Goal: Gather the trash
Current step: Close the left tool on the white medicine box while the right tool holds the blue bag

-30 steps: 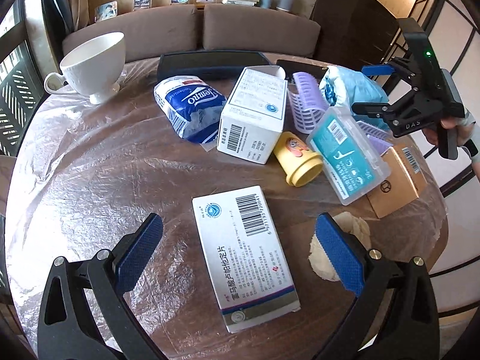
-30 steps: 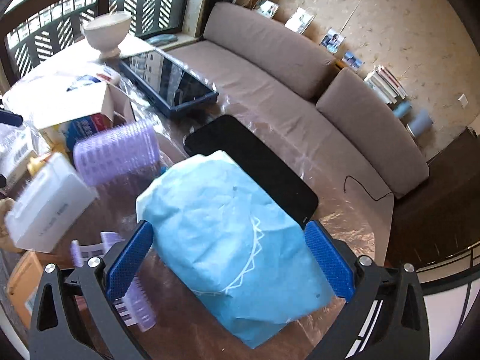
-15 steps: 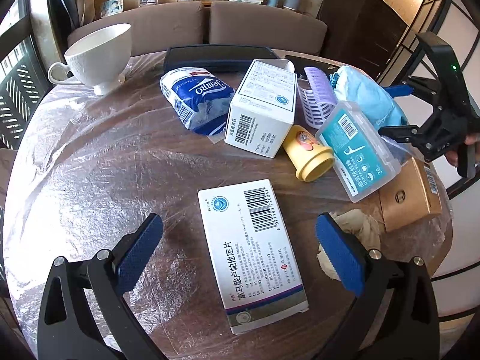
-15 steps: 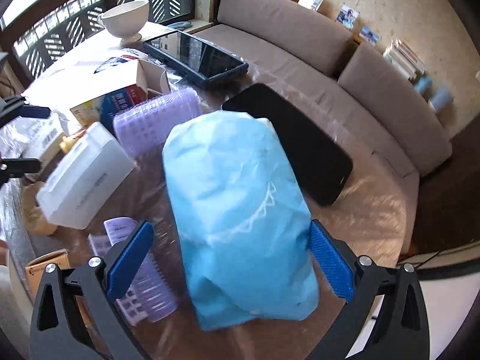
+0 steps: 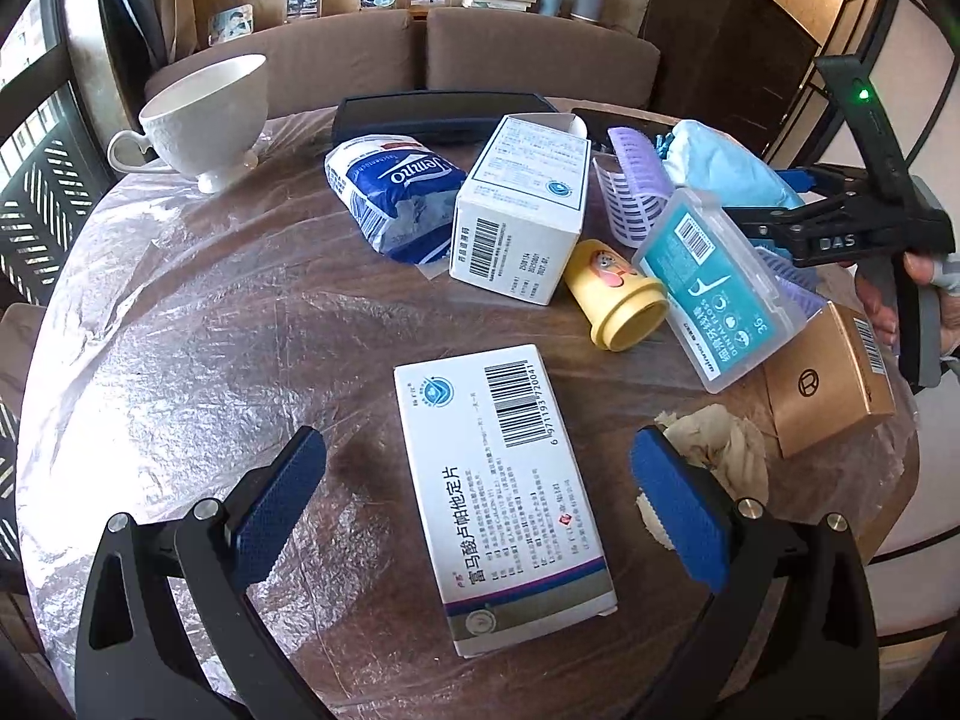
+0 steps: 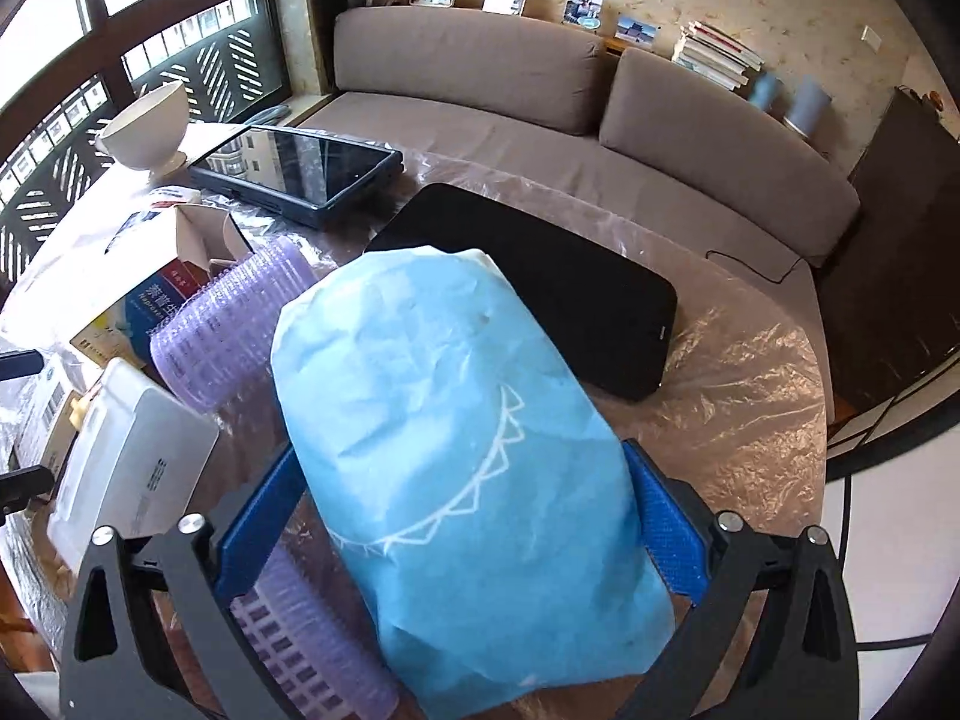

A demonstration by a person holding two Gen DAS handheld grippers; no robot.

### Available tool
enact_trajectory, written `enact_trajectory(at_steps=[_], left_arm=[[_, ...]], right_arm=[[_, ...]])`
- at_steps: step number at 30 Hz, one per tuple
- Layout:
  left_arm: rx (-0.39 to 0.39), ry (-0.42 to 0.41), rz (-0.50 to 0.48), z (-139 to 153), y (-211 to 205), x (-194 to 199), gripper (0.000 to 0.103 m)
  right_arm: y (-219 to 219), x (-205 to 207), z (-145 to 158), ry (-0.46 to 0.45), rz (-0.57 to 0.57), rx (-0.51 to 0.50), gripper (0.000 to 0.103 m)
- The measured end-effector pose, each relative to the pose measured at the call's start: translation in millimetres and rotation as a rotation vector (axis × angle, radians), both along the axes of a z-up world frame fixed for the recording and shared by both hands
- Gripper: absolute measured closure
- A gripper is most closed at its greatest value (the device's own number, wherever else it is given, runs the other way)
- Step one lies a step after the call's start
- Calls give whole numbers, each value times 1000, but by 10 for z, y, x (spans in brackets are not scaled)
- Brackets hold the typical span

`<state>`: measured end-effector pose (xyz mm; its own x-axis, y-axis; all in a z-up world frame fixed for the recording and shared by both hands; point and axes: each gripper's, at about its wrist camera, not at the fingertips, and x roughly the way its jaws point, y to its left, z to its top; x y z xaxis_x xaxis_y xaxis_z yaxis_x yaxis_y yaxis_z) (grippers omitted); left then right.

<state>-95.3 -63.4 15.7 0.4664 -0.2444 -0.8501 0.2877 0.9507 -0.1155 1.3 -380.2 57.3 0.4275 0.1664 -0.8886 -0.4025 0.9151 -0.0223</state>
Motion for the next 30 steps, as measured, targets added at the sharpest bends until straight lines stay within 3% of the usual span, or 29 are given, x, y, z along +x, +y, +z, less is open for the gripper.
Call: enact_trajectory(at_steps=[1,3,5,13,17,23,30], left_arm=[[-2,-4,2,5,4,-6,1],[-1,-10,3,10,10,-21,4],[4,-8,-2,11,5,-41,13],[-8,-3,11,-2,27,-74,32],[2,-4,4,11,21,-92,46],[5,-7,-8,33,-10,-105,47],[18,-22,-23,56,-69,-93,47]], right_arm=[[-12,6,-5,5,-7,12,18],[-36,10,-2,7,-21,32,21],[-71,10,17,4,-39,45,26],[-66,-18,15,-2,-56,35,26],[-22,-42,1,-5,-58,18,27],[-14,-73,54,-28,-60,35,47],[-80,-60,130,-51,-96,59,52]])
